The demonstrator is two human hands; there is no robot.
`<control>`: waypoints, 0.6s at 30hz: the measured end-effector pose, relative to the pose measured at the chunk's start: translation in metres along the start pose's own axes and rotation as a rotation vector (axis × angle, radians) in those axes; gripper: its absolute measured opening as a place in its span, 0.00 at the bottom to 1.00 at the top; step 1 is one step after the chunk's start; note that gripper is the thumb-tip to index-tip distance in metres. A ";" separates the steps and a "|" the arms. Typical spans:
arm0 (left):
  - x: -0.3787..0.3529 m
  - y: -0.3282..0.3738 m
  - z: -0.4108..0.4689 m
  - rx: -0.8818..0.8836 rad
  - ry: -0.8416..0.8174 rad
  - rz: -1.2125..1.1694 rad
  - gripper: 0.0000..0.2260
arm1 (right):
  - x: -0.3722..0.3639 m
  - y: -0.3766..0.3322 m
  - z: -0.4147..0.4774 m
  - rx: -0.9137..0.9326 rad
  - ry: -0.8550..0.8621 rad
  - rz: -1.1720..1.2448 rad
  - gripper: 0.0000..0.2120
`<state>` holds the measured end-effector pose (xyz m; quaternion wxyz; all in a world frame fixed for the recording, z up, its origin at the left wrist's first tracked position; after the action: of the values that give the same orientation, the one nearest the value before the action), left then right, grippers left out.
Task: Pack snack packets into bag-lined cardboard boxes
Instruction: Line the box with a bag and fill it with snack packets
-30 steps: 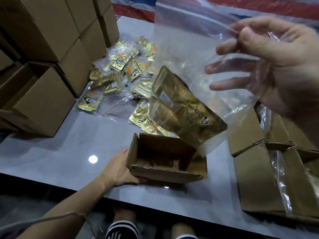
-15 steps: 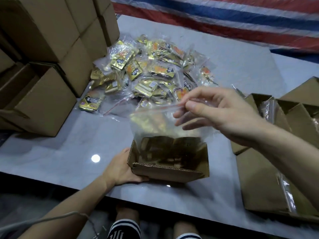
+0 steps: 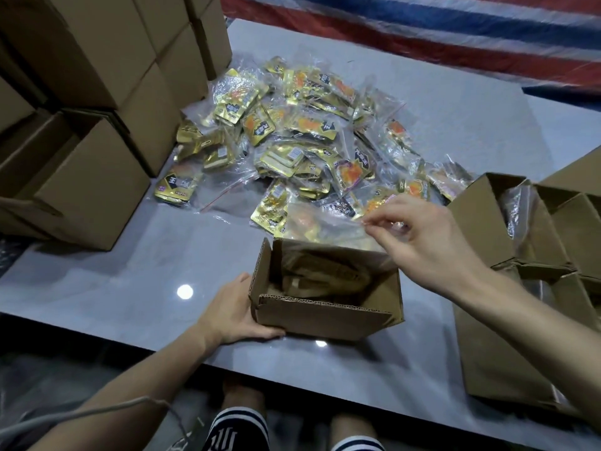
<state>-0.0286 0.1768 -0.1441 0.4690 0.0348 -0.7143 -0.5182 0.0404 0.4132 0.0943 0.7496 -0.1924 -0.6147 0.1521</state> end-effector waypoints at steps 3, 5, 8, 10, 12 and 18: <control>0.001 0.000 0.000 -0.007 0.022 0.029 0.32 | -0.005 -0.011 -0.002 0.095 -0.080 -0.028 0.06; 0.001 0.000 -0.001 0.012 0.032 -0.015 0.33 | -0.010 -0.017 -0.005 0.155 -0.116 -0.086 0.09; 0.001 0.000 -0.001 0.025 0.032 -0.107 0.34 | -0.016 -0.026 -0.009 0.232 -0.146 -0.135 0.12; 0.001 -0.001 -0.001 0.029 0.028 -0.141 0.34 | -0.027 -0.031 -0.010 0.260 -0.285 -0.118 0.13; 0.000 -0.002 -0.001 0.024 0.026 -0.151 0.33 | -0.045 -0.028 -0.010 0.217 -0.505 -0.133 0.10; 0.000 0.000 0.000 0.001 0.033 -0.133 0.32 | -0.078 -0.012 -0.015 0.039 -0.833 -0.214 0.14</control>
<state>-0.0284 0.1763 -0.1439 0.4453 0.0910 -0.7029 -0.5471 0.0397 0.3650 0.0295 0.4524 -0.0355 -0.8784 0.1497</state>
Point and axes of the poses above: each hand's wrist, its own z-axis towards the middle knuckle, its own x-axis out of the back of the hand, y = z × x, the point moved 6 cm from there along z, towards the middle knuckle, and after that the axes turned 3 degrees about -z, right-handed, at the moved point
